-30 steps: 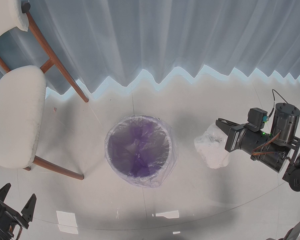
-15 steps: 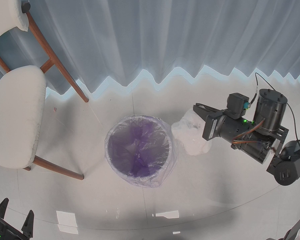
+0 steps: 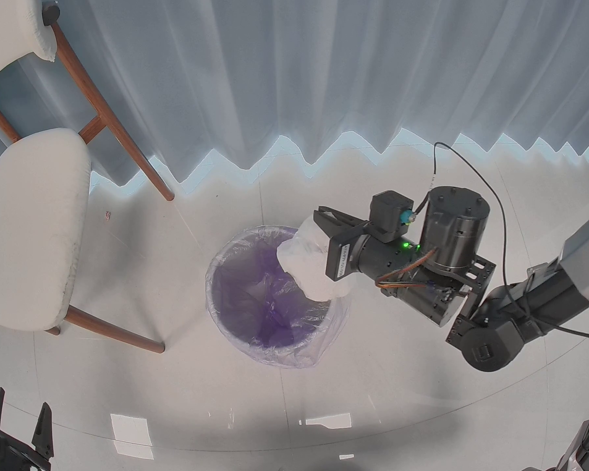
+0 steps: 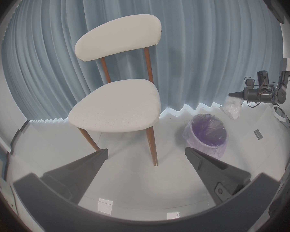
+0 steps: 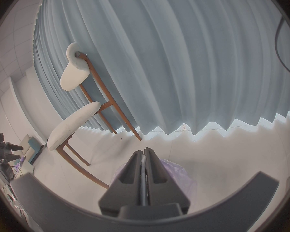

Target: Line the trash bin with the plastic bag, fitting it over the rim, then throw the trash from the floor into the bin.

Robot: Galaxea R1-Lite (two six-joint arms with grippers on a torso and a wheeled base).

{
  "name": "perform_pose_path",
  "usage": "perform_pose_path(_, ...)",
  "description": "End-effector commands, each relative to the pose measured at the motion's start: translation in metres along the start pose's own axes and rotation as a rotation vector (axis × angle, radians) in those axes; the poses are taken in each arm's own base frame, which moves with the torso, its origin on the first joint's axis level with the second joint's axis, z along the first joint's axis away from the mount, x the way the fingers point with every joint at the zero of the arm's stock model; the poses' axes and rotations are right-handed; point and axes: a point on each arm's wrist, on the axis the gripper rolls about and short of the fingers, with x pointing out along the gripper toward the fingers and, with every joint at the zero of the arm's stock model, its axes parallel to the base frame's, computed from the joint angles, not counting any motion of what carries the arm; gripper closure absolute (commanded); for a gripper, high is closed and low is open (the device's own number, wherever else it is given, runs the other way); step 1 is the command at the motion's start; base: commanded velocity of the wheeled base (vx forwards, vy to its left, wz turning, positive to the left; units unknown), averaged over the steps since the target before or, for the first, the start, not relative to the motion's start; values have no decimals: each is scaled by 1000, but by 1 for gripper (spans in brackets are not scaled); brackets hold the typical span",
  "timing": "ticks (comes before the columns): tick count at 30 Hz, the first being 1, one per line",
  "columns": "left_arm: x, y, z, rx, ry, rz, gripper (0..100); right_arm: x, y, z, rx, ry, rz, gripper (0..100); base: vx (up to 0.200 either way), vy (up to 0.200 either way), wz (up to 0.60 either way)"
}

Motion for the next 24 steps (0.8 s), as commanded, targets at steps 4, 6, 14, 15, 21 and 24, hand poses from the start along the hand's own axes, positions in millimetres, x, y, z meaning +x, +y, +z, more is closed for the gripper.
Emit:
perform_pose_path(4,1,-2,-5,2,22,-70,0,47,7,-30,-2,14,12,100,0,0,0)
perform_pose_path(6,1,-3,-5,-3,22,-124,0,54,7,-34,-2,8,12,100,0,0,0)
perform_pose_path(14,0,-7,-9,35,56,-294,0,82,15,-54,-3,2,26,100,0,0,0)
perform_pose_path(15,0,-7,-9,30,53,-293,0,84,18,-57,-3,4,32,100,0,0,0)
perform_pose_path(21,-2,-8,-10,10,36,-181,0,96,25,-65,-2,-8,46,100,0,0,0)
perform_pose_path(24,-2,-8,-10,12,33,-204,0,97,26,-69,-5,-7,45,100,0,0,0)
